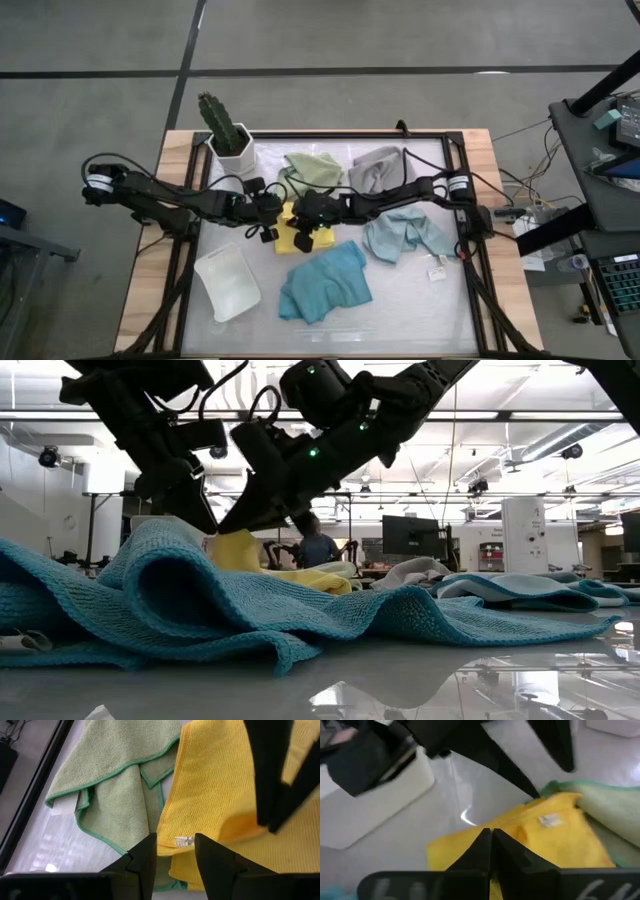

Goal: Fold microfiber towels
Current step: Fold the yellow microfiber towel

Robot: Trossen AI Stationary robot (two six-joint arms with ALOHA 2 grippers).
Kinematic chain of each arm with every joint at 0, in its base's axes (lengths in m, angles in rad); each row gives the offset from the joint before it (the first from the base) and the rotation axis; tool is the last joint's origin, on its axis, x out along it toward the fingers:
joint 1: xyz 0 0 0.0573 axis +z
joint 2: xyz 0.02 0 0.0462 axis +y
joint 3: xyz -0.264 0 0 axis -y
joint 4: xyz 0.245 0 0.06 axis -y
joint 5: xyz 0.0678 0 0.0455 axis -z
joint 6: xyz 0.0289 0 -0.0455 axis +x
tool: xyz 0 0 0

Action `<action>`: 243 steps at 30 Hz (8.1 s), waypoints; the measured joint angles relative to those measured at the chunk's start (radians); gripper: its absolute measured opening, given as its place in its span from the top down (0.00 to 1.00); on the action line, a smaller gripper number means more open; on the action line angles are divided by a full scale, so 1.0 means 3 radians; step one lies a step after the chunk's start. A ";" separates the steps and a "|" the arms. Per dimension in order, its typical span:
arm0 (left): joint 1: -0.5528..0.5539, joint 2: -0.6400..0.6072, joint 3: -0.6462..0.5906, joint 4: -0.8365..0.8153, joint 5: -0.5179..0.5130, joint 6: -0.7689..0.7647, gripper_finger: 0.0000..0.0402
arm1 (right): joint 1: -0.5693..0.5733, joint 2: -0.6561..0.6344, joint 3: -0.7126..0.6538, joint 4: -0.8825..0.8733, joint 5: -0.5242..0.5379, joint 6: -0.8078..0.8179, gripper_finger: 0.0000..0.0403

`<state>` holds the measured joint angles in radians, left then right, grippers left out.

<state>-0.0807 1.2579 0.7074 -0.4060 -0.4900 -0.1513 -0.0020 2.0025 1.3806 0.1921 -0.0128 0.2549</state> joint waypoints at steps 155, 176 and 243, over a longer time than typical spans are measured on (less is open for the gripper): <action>-0.0476 0.0241 0.0018 -0.0033 0.2034 -0.1208 0.55 | 0.0328 -0.1128 -0.1796 0.0280 -0.0160 -0.0706 0.61; -0.0481 0.0224 -0.0043 0.0019 0.1402 -0.1045 0.82 | -0.0013 -0.1076 -0.1224 0.0238 -0.0137 -0.1083 0.66; -0.0361 0.0341 -0.0800 0.0709 -0.0081 -0.0869 0.98 | -0.0570 0.0564 0.0514 -0.0614 -0.0843 -0.1127 0.91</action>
<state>-0.1890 1.3602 0.4673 -0.1933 -0.5143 -0.4119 -0.1730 2.1715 1.5349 0.0078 -0.2656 -0.0831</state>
